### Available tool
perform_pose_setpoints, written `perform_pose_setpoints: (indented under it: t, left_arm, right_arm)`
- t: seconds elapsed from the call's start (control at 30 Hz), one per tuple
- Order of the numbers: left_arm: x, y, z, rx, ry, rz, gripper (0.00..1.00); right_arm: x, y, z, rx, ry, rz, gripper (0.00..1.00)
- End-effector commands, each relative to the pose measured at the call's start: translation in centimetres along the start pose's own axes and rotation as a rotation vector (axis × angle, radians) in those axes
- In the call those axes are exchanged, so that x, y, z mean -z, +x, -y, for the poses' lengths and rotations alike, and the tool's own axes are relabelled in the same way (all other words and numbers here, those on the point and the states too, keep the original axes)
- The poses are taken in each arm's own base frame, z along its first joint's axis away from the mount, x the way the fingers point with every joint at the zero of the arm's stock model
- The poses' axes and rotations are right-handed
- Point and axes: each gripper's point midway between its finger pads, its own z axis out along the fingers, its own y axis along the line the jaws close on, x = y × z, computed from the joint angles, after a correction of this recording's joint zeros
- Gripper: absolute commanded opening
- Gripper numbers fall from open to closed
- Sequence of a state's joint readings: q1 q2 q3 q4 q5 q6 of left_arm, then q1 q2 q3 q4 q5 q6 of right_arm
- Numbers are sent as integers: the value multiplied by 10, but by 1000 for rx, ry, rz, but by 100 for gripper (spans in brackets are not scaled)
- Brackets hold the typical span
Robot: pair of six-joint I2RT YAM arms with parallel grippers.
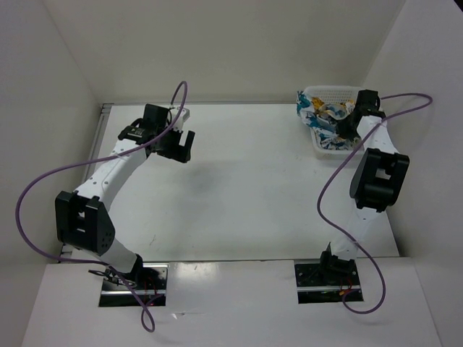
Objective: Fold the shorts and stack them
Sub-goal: Grab the shorts from the pile, then move the shorts to the center of the board
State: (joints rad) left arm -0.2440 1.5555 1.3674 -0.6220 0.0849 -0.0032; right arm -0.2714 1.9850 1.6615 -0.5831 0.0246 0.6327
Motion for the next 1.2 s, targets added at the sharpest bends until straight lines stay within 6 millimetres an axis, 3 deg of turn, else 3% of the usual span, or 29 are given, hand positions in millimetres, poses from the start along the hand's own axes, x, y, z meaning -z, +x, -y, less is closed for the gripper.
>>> perform_pose_setpoints:
  t: [0.0, 0.07, 0.2, 0.27, 0.3, 0.33, 0.4, 0.43, 0.47, 0.53, 0.57, 0.67, 0.77, 0.8, 0.83, 0.87, 0.9, 0.93, 0.97, 1.0, 1.03, 1.07, 1.1, 1.13, 1.17]
  left_arm:
    - [20, -21, 2, -7, 10, 70, 100]
    - [23, -23, 6, -9, 32, 81, 100]
    - [27, -36, 9, -11, 64, 123, 100]
    - [34, -42, 7, -1, 83, 149, 100]
    - [37, -49, 9, -7, 96, 172, 100]
    - [40, -56, 5, -2, 98, 197, 100]
    - [49, -65, 2, 4, 118, 235, 100]
    - [50, -68, -1, 6, 123, 249, 100]
    - [54, -73, -3, 9, 124, 264, 100]
    - [64, -80, -15, 23, 119, 301, 100]
    - [68, -85, -21, 27, 115, 321, 100]
    - [84, -91, -46, 59, 86, 370, 100]
    - [101, -96, -73, 90, 46, 413, 100]
    - [109, -96, -86, 109, 17, 422, 100]
    - [115, -98, -93, 116, 0, 434, 100]
    - [121, -100, -98, 122, -13, 441, 100]
    - [121, -97, -102, 133, -19, 432, 100]
    - [125, -98, -108, 137, -40, 441, 100]
    - [129, -99, -107, 133, -43, 449, 100]
    - [126, -97, -107, 137, -41, 441, 100]
    - [127, -99, -108, 132, -43, 452, 100]
    - [123, -97, -106, 133, -30, 447, 100]
    - [120, -93, -106, 137, -27, 438, 100]
    - [113, -89, -107, 145, -23, 420, 100]
    - [108, -85, -105, 149, -7, 408, 100]
  right_arm:
    - [54, -42, -54, 13, -156, 182, 0]
    - [85, -51, -65, 48, -200, 234, 0]
    - [167, -60, -129, 139, -417, 311, 0]
    - [213, -48, -163, 206, -562, 309, 0]
    - [224, -44, -175, 221, -598, 312, 0]
    - [245, -28, -193, 261, -650, 308, 0]
    - [288, -18, -220, 307, -743, 326, 0]
    - [310, 0, -237, 337, -802, 312, 0]
    - [337, -1, -253, 355, -859, 344, 0]
    - [374, 31, -276, 415, -954, 313, 0]
    - [403, 33, -284, 428, -1015, 341, 0]
    - [457, 67, -299, 471, -1160, 314, 0]
    - [478, 98, -296, 518, -1217, 238, 0]
    - [488, 99, -287, 527, -1220, 246, 0]
    - [485, 100, -281, 525, -1203, 245, 0]
    - [458, 115, -277, 542, -1155, 196, 1]
    - [465, 113, -265, 510, -1158, 204, 6]
    - [424, 129, -262, 504, -1103, 151, 14]
    - [408, 133, -258, 485, -1091, 118, 23]
    - [384, 124, -254, 439, -1061, 95, 29]
    - [343, 134, -259, 436, -1020, 48, 44]
    - [319, 138, -261, 438, -985, 16, 71]
    - [292, 141, -264, 468, -922, 14, 76]
    - [258, 142, -279, 479, -851, -3, 81]
    - [234, 149, -265, 489, -726, -62, 81]
